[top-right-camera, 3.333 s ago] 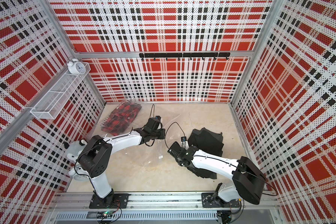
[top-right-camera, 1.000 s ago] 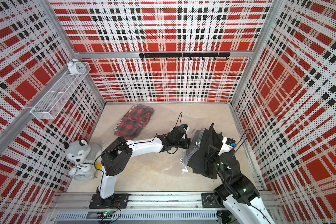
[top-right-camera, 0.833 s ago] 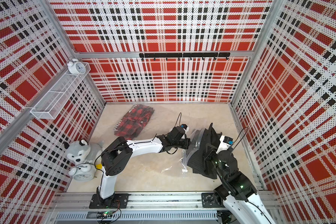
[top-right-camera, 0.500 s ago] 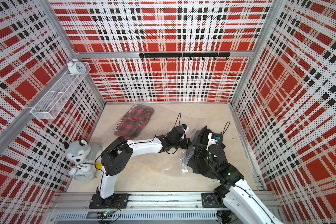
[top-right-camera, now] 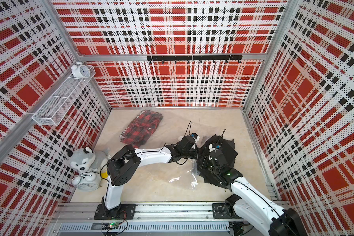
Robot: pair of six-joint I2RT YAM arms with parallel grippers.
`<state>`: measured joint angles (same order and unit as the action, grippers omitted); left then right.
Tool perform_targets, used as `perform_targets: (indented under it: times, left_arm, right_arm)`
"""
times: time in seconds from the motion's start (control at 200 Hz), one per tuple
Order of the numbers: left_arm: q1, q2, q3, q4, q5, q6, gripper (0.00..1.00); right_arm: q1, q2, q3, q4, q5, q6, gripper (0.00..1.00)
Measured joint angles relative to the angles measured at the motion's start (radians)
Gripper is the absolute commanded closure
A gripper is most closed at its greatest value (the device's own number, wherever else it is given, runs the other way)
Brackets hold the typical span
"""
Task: Place the folded shirt into the vacuum bag
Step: Place the shirt in the vacuum bag.
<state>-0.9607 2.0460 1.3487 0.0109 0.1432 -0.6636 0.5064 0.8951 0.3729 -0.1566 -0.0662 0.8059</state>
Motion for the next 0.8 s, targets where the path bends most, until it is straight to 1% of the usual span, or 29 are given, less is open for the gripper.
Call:
perform_targets:
  times: [0.17, 0.366, 0.566, 0.601, 0.626, 0.666, 0.691, 0.727, 0.797]
  left_arm:
    - [0.000, -0.041, -0.010, -0.001, -0.011, -0.005, 0.99]
    - [0.000, -0.085, -0.024, 0.012, -0.018, -0.007, 0.98]
    - [0.001, -0.118, -0.071, 0.081, -0.019, -0.010, 0.98]
    - [0.001, -0.118, -0.073, 0.088, -0.018, -0.011, 0.98]
    - [0.002, -0.118, -0.075, 0.093, -0.018, -0.011, 0.98]
    - [0.002, -0.118, -0.076, 0.100, -0.016, -0.013, 0.98]
    - [0.003, -0.117, -0.076, 0.105, -0.015, -0.013, 0.97]
    - [0.004, -0.117, -0.076, 0.116, -0.013, -0.013, 0.98]
    - [0.005, -0.115, -0.075, 0.136, -0.011, -0.013, 0.98]
  right_arm:
    - [0.006, 0.080, -0.042, 0.047, -0.012, 0.023, 1.00]
    - [0.008, 0.156, -0.051, 0.084, -0.021, 0.036, 1.00]
    - [0.008, 0.174, -0.051, 0.094, -0.023, 0.047, 1.00]
    - [0.008, 0.169, -0.051, 0.091, -0.024, 0.046, 0.93]
    - [0.009, 0.162, -0.050, 0.086, -0.023, 0.047, 0.83]
    - [0.009, 0.145, -0.048, 0.071, -0.024, 0.044, 0.61]
    - [0.009, 0.134, -0.047, 0.063, -0.024, 0.039, 0.52]
    - [0.009, 0.113, -0.044, 0.043, -0.024, 0.036, 0.44]
    - [0.009, 0.070, -0.035, 0.008, -0.018, 0.026, 0.35]
